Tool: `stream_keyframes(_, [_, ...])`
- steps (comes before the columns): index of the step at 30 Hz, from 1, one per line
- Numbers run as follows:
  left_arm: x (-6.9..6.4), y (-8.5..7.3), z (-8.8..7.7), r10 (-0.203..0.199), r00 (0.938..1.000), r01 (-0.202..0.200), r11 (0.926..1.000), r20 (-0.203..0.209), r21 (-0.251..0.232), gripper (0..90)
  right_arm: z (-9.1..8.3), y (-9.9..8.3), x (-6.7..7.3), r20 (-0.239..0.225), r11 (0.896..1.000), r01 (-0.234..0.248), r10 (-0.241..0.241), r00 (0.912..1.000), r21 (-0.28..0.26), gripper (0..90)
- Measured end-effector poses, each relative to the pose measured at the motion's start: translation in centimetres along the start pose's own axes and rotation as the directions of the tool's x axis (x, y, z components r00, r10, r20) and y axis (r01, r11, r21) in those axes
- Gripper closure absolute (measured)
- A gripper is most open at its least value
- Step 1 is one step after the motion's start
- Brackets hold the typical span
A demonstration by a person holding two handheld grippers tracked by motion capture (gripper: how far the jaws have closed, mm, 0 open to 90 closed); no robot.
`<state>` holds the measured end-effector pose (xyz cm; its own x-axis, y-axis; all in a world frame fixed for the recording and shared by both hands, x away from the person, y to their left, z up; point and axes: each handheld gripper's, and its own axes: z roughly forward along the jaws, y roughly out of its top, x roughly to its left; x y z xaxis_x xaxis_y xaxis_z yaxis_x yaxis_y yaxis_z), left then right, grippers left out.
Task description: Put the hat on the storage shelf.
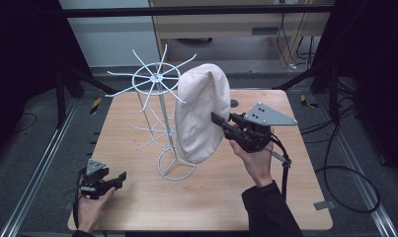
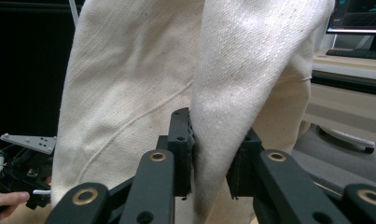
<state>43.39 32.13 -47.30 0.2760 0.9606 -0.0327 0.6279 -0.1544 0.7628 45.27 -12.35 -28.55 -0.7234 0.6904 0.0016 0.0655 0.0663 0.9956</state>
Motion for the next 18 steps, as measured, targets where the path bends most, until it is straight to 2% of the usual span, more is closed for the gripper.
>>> stream_keyframes(12, [0.0,0.0,0.02,0.0,1.0,0.0,1.0,0.0,0.001,28.6,0.08,-0.66,-0.36,0.019,1.0,-0.022,0.022,0.9996,0.01,56.8])
stream_keyframes(15, [-0.02,0.0,0.02,-0.002,1.0,0.002,1.0,0.001,0.001,28.6,-0.14,-0.72,-0.46,0.023,0.999,-0.046,0.045,0.9987,0.004,45.4])
stream_keyframes(16, [-0.02,0.0,0.02,-0.002,1.0,0.002,1.0,0.001,0.001,28.6,-0.14,-0.72,-0.46,0.023,0.999,-0.046,0.045,0.9987,0.004,45.4])
stream_keyframes(18, [-0.03,0.0,0.01,-0.002,1.0,0.002,1.0,0.0,0.0,28.6,-0.46,-0.74,-0.44,0.032,0.999,-0.042,0.042,0.9986,-0.007,38.6])
